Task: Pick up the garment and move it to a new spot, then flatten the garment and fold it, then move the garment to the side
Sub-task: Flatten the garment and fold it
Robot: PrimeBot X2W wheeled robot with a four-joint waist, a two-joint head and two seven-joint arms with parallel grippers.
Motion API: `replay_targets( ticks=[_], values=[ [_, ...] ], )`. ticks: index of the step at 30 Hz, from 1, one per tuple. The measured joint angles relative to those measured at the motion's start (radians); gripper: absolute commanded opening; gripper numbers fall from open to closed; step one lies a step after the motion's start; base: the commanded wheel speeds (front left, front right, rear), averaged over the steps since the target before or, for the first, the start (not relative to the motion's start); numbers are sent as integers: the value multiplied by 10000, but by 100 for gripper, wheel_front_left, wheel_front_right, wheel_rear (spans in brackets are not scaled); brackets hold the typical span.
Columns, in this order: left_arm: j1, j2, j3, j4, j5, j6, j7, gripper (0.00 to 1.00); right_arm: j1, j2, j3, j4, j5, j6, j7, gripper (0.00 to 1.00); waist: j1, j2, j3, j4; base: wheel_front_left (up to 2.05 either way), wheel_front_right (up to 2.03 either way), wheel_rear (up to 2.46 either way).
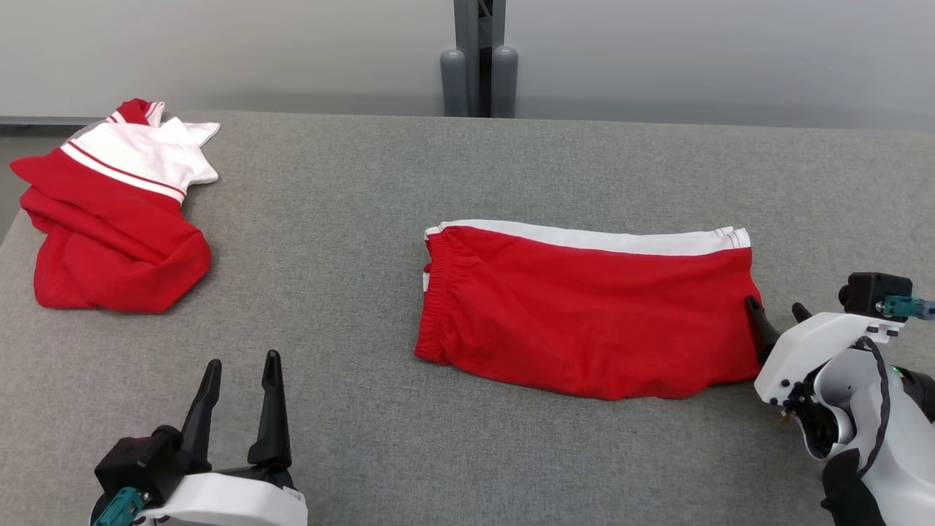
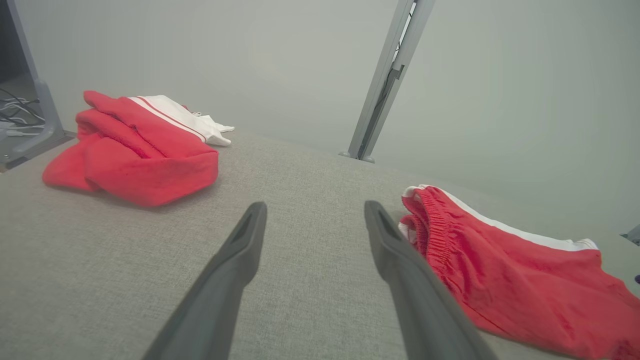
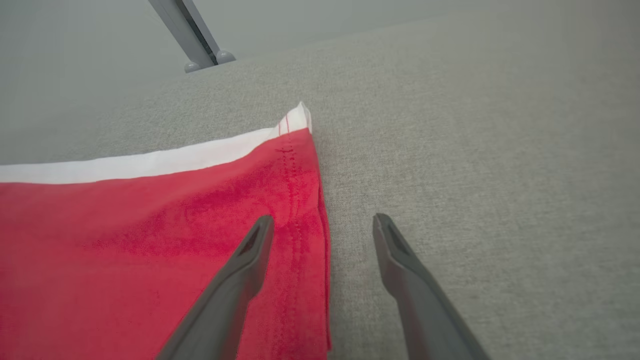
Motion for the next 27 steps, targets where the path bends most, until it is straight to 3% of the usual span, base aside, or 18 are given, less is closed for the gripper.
replay_targets(
  ticks=[11, 13, 15, 20, 27],
  values=[
    [-74, -15, 4, 171, -61, -84, -13, 100, -908, -123, 631, 1871, 842, 0, 397, 100, 0, 0, 6, 254, 0, 0, 0],
    [-91, -13, 4, 192, -65, -86, -13, 100, -1100, -121, 709, 2140, 949, 0, 397, 88, 0, 0, 21, 273, 0, 0, 0],
    [-125, -12, -2, 209, -67, -100, -15, 100, -1266, -107, 842, 2391, 1058, 0, 397, 55, 0, 0, 43, 295, 0, 0, 0],
    [-178, 8, -50, 278, -67, -148, -15, 100, -1634, -77, 1089, 2999, 1237, 0, 282, 38, 0, 0, 76, 360, 0, 0, 0],
    [-207, 65, -79, 313, -67, -155, -13, 100, -1922, -146, 1212, 3593, 1294, 0, -366, 7, 0, 0, -17, 409, 0, 0, 0]
  ],
)
